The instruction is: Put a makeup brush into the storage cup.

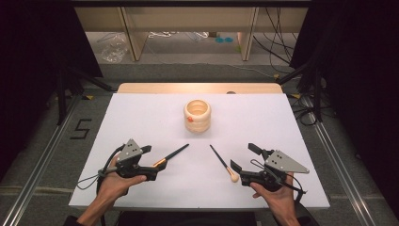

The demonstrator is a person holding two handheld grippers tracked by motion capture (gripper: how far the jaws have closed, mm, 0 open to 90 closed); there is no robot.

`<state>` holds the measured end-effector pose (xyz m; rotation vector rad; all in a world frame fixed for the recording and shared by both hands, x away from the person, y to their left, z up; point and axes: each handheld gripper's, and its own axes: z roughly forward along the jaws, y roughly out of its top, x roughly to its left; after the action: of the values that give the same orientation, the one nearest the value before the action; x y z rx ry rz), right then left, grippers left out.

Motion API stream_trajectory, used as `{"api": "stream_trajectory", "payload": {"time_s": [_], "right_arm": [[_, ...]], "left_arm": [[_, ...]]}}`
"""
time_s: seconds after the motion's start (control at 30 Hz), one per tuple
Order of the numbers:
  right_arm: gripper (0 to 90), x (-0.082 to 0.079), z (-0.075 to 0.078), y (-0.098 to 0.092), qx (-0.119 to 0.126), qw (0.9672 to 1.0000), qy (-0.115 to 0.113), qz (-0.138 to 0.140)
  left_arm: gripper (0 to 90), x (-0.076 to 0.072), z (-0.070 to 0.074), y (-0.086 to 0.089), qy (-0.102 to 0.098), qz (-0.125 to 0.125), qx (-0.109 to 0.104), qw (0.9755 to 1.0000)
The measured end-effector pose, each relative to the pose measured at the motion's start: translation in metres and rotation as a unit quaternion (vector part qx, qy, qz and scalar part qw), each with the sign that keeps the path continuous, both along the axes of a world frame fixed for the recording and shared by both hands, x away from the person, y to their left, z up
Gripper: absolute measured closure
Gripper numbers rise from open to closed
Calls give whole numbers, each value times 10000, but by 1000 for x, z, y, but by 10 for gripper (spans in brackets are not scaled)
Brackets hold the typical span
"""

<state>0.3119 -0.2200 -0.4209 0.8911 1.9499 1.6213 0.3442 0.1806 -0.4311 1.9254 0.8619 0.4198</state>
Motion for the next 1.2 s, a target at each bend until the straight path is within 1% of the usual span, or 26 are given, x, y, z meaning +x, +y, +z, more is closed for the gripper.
{"api": "stream_trajectory", "payload": {"time_s": [0.1,0.13,0.17,0.2,0.23,0.27,0.33,0.4,0.47,0.53,0.6,0.63,0.7,0.73,0.77,0.83,0.87,0.9,0.93,0.97,1.03,1.07,1.1,1.13,1.17,1.2], "right_arm": [[164,0,-1,1,8,10000,-67,-18],[164,0,-1,1,9,10000,-64,-13],[164,0,-1,1,-39,10000,-62,-61],[164,0,-1,1,-44,9999,-64,-65],[164,0,-1,1,-19,10000,-61,-25],[165,0,-1,1,11,10000,-67,-1],[165,0,-1,1,-2,10000,-57,1],[165,0,-1,1,-41,10000,-66,-38],[173,0,-1,2,-6,10000,-55,29],[174,0,-1,2,-77,9999,-76,11],[174,0,-1,2,-83,9999,-77,15],[175,0,-1,2,1,9999,-74,81],[176,1,-1,3,-1,9998,-144,115],[176,0,-1,2,-69,9999,-87,24],[176,0,-1,2,-90,9999,-55,69],[177,1,-1,3,-13,9999,-92,130],[177,2,-1,3,-23,9996,-210,182],[177,2,-1,3,-23,9996,-210,182],[178,1,-1,2,-114,9997,-139,169],[178,1,-1,3,-98,9997,-113,209],[180,0,0,3,-131,9997,-112,178],[181,0,0,3,-102,9997,-116,193],[182,1,-1,4,-95,9996,-135,213],[183,1,-1,3,-155,9996,-153,197],[183,1,-1,3,-164,9996,-149,198],[183,1,0,3,-155,9996,-153,204]], "left_arm": [[173,3,-1,-4,87,-72,125,9999],[175,5,0,-3,126,-147,302,9994],[175,6,0,-4,143,-138,360,9992],[176,9,-1,-5,164,-145,326,9992],[180,11,0,-4,210,-200,497,9983],[189,13,-1,-6,199,-159,395,9989],[196,16,-1,-4,272,-226,568,9978],[208,17,-1,-5,297,-236,537,9978],[212,22,-2,-7,350,-251,670,9968],[227,23,-3,-8,397,-269,680,9965],[230,29,-3,-9,472,-426,825,9946],[237,30,-3,-10,515,-468,905,9935],[250,31,-3,-10,557,-464,959,9928],[251,35,-6,-13,646,-502,1068,9909],[254,37,-6,-13,687,-555,1165,9893],[263,40,-8,-16,693,-489,1296,9879],[268,41,-9,-17,777,-531,1312,9869],[269,41,-9,-17,777,-531,1312,9869],[270,44,-11,-19,849,-585,1406,9847],[278,46,-10,-19,873,-683,1543,9818],[285,49,-12,-21,978,-637,1553,9810],[286,51,-11,-22,987,-691,1661,9787],[289,52,-11,-23,986,-697,1698,9781],[295,54,-9,-23,1052,-744,1852,9742],[304,55,-10,-24,1093,-714,1846,9741],[308,56,-10,-25,1153,-762,1926,9715]]}}
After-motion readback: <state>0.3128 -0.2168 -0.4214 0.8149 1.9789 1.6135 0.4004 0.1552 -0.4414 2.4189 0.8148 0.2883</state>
